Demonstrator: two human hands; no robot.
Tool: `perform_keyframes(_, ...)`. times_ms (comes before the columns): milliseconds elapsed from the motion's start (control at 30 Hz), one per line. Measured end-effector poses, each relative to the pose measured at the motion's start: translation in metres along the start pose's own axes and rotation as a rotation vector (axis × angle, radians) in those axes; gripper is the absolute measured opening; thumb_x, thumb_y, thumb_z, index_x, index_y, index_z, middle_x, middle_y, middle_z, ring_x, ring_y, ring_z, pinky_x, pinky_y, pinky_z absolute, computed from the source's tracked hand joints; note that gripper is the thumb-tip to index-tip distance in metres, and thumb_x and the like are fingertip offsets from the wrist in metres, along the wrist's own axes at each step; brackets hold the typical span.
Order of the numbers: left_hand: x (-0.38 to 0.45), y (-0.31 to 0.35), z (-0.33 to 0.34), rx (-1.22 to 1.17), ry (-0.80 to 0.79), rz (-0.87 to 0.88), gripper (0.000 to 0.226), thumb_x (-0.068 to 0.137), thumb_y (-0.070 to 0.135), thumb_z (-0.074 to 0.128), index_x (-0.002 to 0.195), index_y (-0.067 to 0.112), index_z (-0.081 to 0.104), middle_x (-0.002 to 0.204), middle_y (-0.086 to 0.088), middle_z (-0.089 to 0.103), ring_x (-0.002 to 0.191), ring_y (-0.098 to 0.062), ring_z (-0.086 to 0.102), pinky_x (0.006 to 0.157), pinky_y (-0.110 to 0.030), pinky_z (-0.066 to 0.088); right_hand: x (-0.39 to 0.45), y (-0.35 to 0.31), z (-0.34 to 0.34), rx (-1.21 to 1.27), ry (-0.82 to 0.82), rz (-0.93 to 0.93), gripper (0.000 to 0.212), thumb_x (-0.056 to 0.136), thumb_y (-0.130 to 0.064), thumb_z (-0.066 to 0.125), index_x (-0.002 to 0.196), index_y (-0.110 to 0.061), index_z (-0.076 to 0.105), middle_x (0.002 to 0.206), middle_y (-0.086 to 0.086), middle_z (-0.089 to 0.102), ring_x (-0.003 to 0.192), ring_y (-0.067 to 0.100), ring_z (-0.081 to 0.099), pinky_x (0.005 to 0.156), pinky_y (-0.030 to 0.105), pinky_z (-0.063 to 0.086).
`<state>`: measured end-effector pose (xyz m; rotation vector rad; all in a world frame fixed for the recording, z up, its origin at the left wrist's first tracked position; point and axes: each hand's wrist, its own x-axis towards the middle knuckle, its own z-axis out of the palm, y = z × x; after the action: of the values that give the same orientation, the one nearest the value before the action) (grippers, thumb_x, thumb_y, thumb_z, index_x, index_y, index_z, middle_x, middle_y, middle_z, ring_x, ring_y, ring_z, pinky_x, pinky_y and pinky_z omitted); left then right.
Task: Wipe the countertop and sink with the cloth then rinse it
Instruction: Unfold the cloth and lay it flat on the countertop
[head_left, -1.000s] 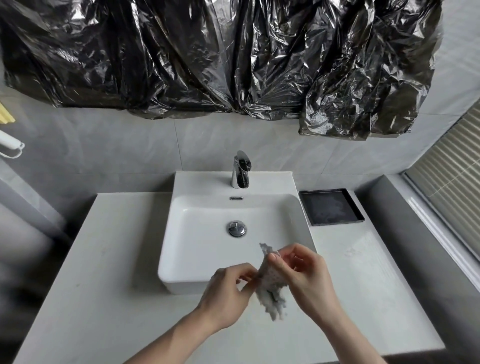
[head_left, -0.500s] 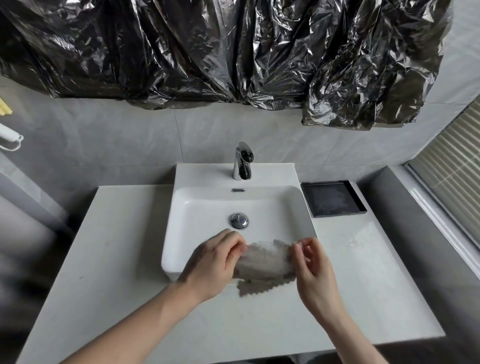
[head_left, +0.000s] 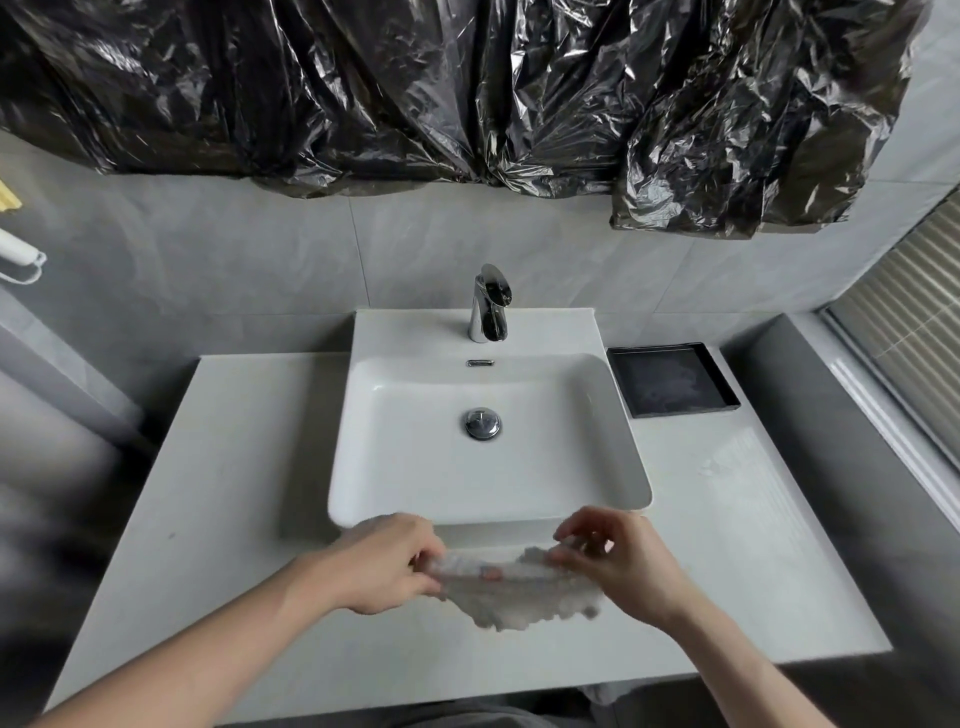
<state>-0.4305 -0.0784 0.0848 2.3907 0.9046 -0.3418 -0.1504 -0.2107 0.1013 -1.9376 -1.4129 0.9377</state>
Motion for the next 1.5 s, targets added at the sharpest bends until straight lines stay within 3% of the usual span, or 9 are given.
perform_keyframes(100,-0.003,-0.007,0.009,-0.100,0.203,-0.039,0.018,0.093,0.044,0.055,0.087,0.028,0.049,0.093,0.015,0.055,0.098,-0.003,0.049,0.087,-0.029,0.045,0.000,0.018,0.002,0.009,0.122,-0.017,0.018,0.085,-0.025,0.083,0.078,-0.026,0.066,0.071,-0.009,0.067,0.066,0.011,0.059,0.060,0.024,0.048)
perform_keyframes(300,-0.013,-0.005,0.029,-0.139,0.578,0.054,0.011,0.088,0.029,0.072,0.091,0.032,0.061,0.085,0.018,0.058,0.076,-0.001,0.053,0.067,-0.013,0.037,-0.012,0.039,0.013,0.124,0.310,-0.024,0.020,0.092,-0.009,0.075,0.084,-0.018,0.059,0.083,-0.007,0.073,0.078,0.013,0.072,0.066,0.020,0.055)
perform_keyframes(433,-0.015,-0.014,0.070,-0.105,0.382,0.109,0.012,0.092,0.031,0.068,0.103,0.037,0.069,0.093,0.016,0.053,0.078,0.004,0.041,0.070,-0.015,0.034,-0.029,0.077,0.042,0.131,0.236,0.071,0.021,0.090,-0.010,0.078,0.084,-0.019,0.061,0.084,-0.005,0.075,0.085,0.011,0.075,0.085,0.024,0.056)
perform_keyframes(567,-0.014,-0.020,0.119,-0.043,0.038,0.094,0.024,0.095,0.046,0.060,0.111,0.032,0.072,0.102,0.010,0.060,0.096,-0.014,0.059,0.086,-0.026,0.040,-0.054,0.122,0.082,0.079,0.096,0.277,0.019,0.087,-0.013,0.080,0.087,-0.025,0.066,0.081,-0.012,0.076,0.081,0.007,0.072,0.083,0.041,0.059)
perform_keyframes(667,-0.013,-0.017,0.141,-0.043,-0.082,-0.006,0.027,0.094,0.050,0.059,0.104,0.028,0.070,0.104,0.008,0.062,0.100,-0.017,0.056,0.087,-0.027,0.038,-0.070,0.136,0.101,0.074,0.024,0.378,0.029,0.086,-0.014,0.079,0.093,-0.039,0.065,0.082,-0.013,0.077,0.071,0.004,0.070,0.073,0.031,0.059)
perform_keyframes(900,0.004,-0.027,0.134,-0.146,0.088,-0.232,0.031,0.092,0.049,0.061,0.072,0.028,0.051,0.079,0.014,0.056,0.080,-0.015,0.058,0.069,-0.030,0.041,-0.039,0.128,0.103,0.066,0.136,0.351,0.021,0.090,-0.020,0.076,0.100,-0.035,0.066,0.078,-0.012,0.075,0.074,0.002,0.070,0.067,0.021,0.055)
perform_keyframes(1067,0.024,-0.039,0.135,-0.106,0.134,-0.327,0.029,0.092,0.045,0.061,0.117,0.031,0.062,0.121,0.010,0.063,0.111,-0.017,0.060,0.094,-0.032,0.047,0.010,0.119,0.113,0.018,0.133,0.325,0.016,0.092,-0.026,0.073,0.105,-0.031,0.066,0.089,-0.011,0.076,0.071,0.003,0.068,0.068,0.032,0.058)
perform_keyframes(1233,0.021,-0.028,0.154,0.036,0.081,-0.194,0.052,0.091,0.022,0.055,0.141,0.025,0.040,0.138,0.003,0.035,0.126,-0.022,0.042,0.109,-0.038,0.037,0.029,0.128,0.134,-0.270,-0.061,0.425,0.068,0.089,-0.028,0.075,0.147,-0.017,0.041,0.138,0.007,0.055,0.122,0.030,0.059,0.104,0.038,0.046)
perform_keyframes(1500,0.006,-0.011,0.184,-0.063,-0.047,-0.189,0.058,0.088,0.006,0.048,0.141,0.026,0.043,0.139,0.007,0.034,0.126,-0.016,0.036,0.113,-0.039,0.038,0.011,0.132,0.167,-0.337,0.008,0.527,0.050,0.089,-0.043,0.068,0.130,-0.026,0.047,0.113,-0.004,0.068,0.113,0.025,0.059,0.092,0.040,0.043)
